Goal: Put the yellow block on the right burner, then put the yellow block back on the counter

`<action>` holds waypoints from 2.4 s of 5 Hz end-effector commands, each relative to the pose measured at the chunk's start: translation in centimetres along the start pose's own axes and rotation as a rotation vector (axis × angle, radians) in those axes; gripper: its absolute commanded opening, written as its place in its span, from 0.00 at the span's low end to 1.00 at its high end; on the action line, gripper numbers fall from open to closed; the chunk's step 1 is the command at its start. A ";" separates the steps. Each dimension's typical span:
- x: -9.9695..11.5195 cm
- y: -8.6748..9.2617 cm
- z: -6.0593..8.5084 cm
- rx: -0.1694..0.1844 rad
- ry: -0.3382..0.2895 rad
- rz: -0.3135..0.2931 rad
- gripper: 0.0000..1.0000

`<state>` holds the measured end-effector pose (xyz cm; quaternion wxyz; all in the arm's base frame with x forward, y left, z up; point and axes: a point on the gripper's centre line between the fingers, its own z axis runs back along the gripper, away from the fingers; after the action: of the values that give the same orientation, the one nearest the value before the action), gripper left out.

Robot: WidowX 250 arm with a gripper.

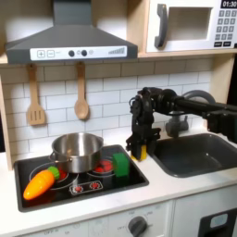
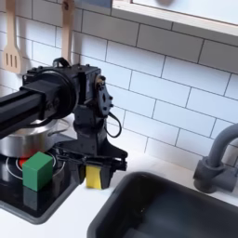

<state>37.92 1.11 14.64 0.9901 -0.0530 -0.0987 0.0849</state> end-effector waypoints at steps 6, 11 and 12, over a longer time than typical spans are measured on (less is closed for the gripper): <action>-0.9 0.4 3.4 -0.051 -0.046 -0.011 1.00; 0.2 0.1 3.0 -0.050 -0.046 0.014 1.00; 1.0 0.0 2.3 -0.046 -0.034 0.011 1.00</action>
<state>38.42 0.93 17.05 0.9864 -0.0771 -0.1183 0.0837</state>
